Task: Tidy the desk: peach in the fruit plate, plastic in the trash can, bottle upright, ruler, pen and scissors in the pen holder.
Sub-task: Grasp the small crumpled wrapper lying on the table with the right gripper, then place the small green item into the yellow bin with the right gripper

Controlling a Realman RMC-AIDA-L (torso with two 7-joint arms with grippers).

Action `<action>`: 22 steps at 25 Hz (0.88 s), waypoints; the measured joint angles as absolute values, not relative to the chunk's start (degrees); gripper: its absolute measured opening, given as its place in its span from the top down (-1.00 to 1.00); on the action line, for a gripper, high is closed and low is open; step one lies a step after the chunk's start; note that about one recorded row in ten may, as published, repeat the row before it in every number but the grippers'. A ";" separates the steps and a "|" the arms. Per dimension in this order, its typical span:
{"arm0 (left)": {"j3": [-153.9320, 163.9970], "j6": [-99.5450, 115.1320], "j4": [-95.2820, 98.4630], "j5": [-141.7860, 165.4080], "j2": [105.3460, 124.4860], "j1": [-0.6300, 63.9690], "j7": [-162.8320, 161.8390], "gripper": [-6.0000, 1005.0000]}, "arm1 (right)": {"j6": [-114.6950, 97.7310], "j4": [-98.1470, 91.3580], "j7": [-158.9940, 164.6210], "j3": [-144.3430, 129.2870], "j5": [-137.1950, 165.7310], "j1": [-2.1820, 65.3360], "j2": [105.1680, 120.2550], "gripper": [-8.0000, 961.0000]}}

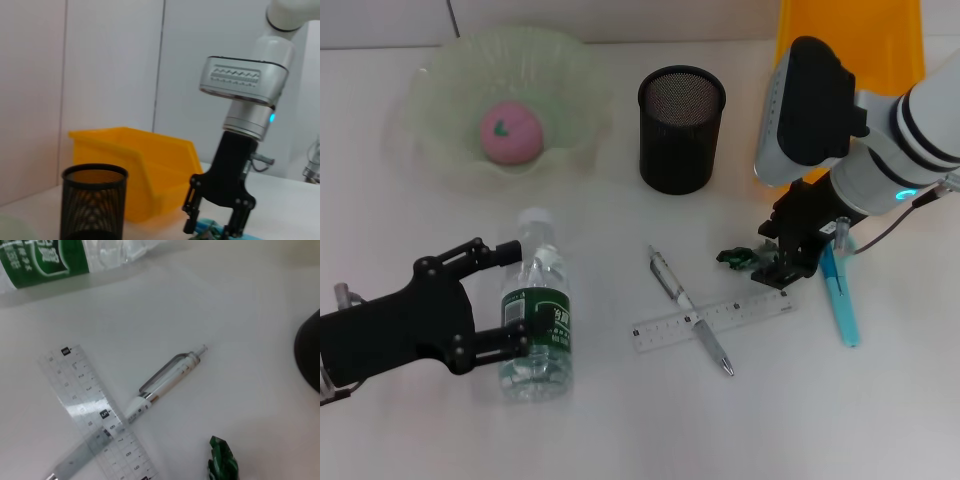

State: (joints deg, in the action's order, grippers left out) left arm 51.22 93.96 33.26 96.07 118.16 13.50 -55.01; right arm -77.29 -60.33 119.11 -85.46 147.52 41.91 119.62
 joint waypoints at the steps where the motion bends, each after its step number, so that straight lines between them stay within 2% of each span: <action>1: 51.46 94.20 33.36 96.53 118.14 13.53 -55.01 -0.68 | -76.81 -59.76 119.13 -85.82 147.50 42.08 119.62 -0.27; 5: 51.52 94.77 33.42 97.26 118.13 13.73 -55.01 -0.68 | -75.09 -57.91 119.59 -87.11 147.45 42.69 119.70 -0.25; 11: 51.38 95.28 33.47 97.65 118.12 13.95 -55.01 -0.68 | -73.20 -53.85 120.06 -86.85 146.64 44.62 119.71 -0.04; 16: 50.99 95.26 33.49 97.65 118.12 13.88 -55.02 -0.68 | -75.04 -57.68 120.40 -86.19 144.90 43.38 119.61 0.14; 22: 50.97 95.13 33.49 97.64 118.12 13.80 -55.02 -0.68 | -82.92 -72.16 126.15 -79.90 145.19 39.83 119.30 0.67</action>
